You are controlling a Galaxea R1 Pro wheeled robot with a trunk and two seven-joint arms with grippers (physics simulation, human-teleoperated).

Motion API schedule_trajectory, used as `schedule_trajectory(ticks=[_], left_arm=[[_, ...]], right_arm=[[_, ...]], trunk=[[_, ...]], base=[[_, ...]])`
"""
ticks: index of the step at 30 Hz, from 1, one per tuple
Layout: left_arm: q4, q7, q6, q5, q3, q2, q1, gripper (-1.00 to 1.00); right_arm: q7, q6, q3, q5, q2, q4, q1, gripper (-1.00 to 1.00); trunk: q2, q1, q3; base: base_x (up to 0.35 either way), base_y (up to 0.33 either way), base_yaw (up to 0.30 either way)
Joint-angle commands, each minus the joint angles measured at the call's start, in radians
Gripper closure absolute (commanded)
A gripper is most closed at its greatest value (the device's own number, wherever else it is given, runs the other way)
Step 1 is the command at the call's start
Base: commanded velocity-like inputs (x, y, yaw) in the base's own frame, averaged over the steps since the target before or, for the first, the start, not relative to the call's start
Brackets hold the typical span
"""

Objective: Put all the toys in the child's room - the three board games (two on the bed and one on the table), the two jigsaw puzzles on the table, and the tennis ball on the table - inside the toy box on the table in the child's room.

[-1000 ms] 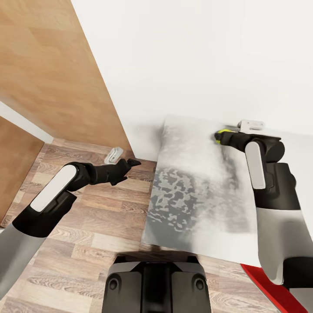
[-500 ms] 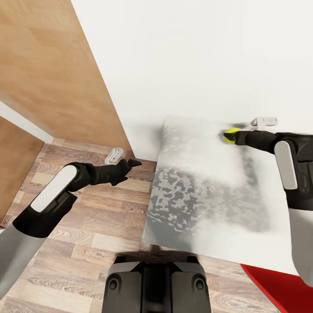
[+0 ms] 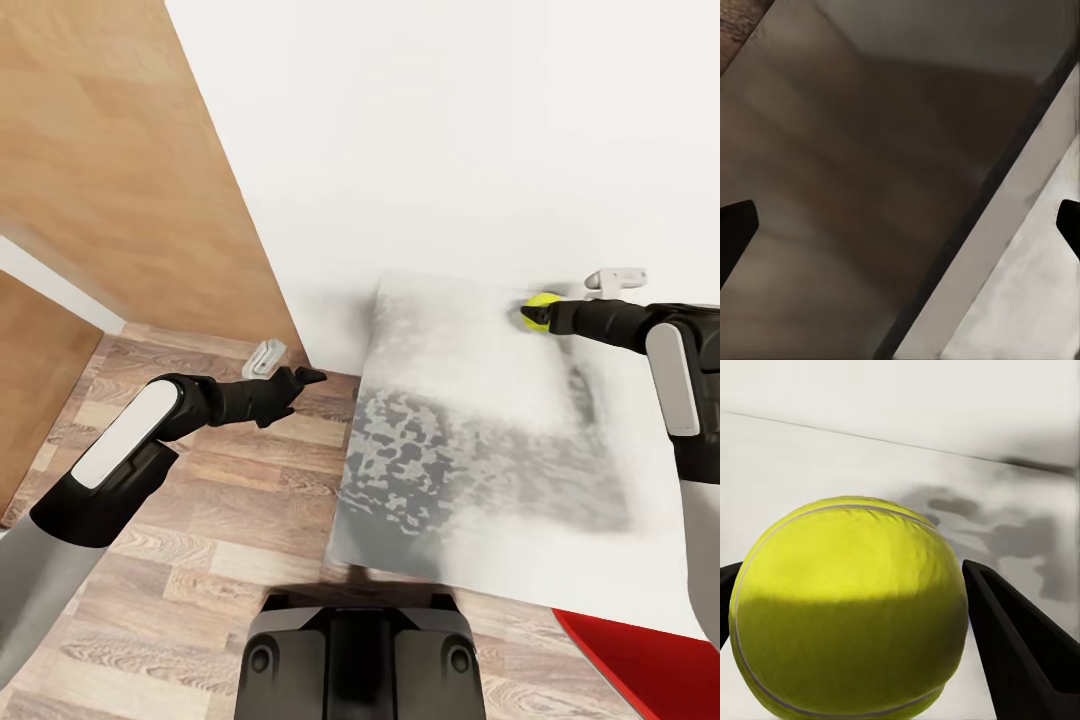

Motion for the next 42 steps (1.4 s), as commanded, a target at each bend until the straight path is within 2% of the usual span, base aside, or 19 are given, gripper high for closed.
schedule_trajectory(ticks=[1, 8, 26, 35, 39, 42], left_arm=[[-0.001, 0.006, 0.000, 0.006, -0.001, 0.001, -0.001, -1.00], [-0.006, 0.006, 0.000, 0.006, 0.000, 0.000, -0.001, -1.00], [-0.014, 0.005, 0.001, 0.006, 0.003, -0.003, -0.001, -1.00], [-0.015, 0.005, 0.001, 0.006, 0.003, -0.004, -0.001, -1.00], [-0.015, 0.005, 0.001, 0.006, 0.003, -0.004, -0.001, -1.00], [-0.015, 0.005, 0.000, 0.006, 0.003, -0.004, -0.001, -1.00]], right_arm=[[0.009, 0.004, 0.000, 0.008, -0.001, 0.000, -0.001, 1.00], [0.013, 0.004, 0.000, 0.008, -0.003, 0.000, -0.001, 1.00], [0.014, 0.004, 0.001, 0.009, -0.007, 0.000, -0.001, 1.00], [0.014, 0.004, 0.000, 0.009, -0.025, 0.000, -0.001, 1.00], [0.014, 0.004, 0.000, 0.008, -0.038, -0.001, -0.001, 1.00], [0.017, 0.003, 0.000, 0.007, -0.058, -0.001, -0.001, 1.00]], trunk=[[-0.002, 0.001, 0.000], [-0.002, 0.001, 0.011], [-0.002, 0.001, 0.039], [-0.002, 0.001, 0.053], [-0.002, 0.001, 0.059], [-0.002, 0.001, 0.064]], base=[[-0.021, 0.000, 0.000], [-0.107, 0.000, 0.002], [-0.253, 0.000, 0.048], [-0.057, 0.000, 0.065], [-0.017, 0.000, 0.050], [-0.009, 0.000, 0.028]])
